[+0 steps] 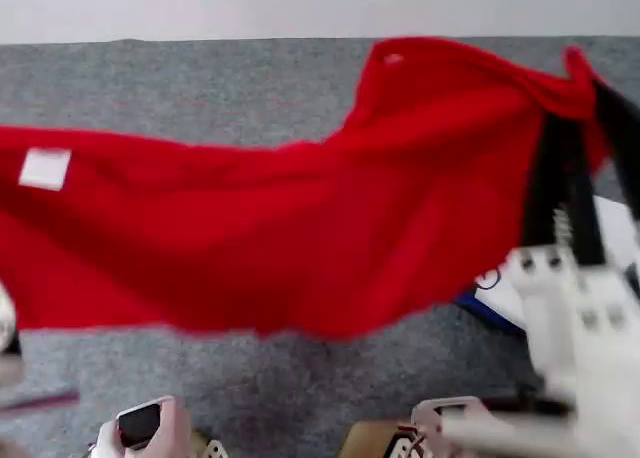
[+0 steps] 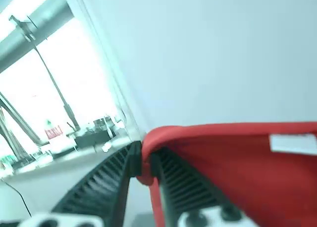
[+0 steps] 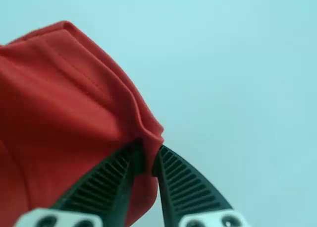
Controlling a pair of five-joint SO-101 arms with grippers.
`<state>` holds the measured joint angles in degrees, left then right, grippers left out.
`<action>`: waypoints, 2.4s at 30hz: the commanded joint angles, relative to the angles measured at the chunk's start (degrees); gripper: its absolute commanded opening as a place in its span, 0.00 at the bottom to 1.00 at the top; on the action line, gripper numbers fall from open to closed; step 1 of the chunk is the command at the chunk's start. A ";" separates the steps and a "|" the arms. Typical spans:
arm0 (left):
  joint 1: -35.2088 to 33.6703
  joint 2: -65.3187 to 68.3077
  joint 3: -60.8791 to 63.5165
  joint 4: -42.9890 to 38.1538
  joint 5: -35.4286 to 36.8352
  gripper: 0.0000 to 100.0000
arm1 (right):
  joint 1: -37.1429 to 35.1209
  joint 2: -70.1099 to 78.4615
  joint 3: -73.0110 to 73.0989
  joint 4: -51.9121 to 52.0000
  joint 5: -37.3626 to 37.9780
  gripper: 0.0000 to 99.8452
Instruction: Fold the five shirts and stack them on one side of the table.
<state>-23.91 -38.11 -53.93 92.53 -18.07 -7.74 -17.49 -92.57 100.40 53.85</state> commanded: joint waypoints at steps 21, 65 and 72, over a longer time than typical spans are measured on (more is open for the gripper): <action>-7.74 -6.15 -0.48 6.51 -2.81 0.00 | 4.18 -8.04 18.29 2.07 -3.60 0.01; -3.34 18.37 89.54 -78.51 -11.08 0.00 | -4.70 14.81 96.26 -83.30 0.26 0.01; -3.43 40.44 67.47 -78.51 -11.08 0.00 | -4.97 30.37 79.82 -84.18 4.40 0.01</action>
<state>-27.25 -4.26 23.87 15.60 -28.44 -13.71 9.05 -3.34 17.58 56.57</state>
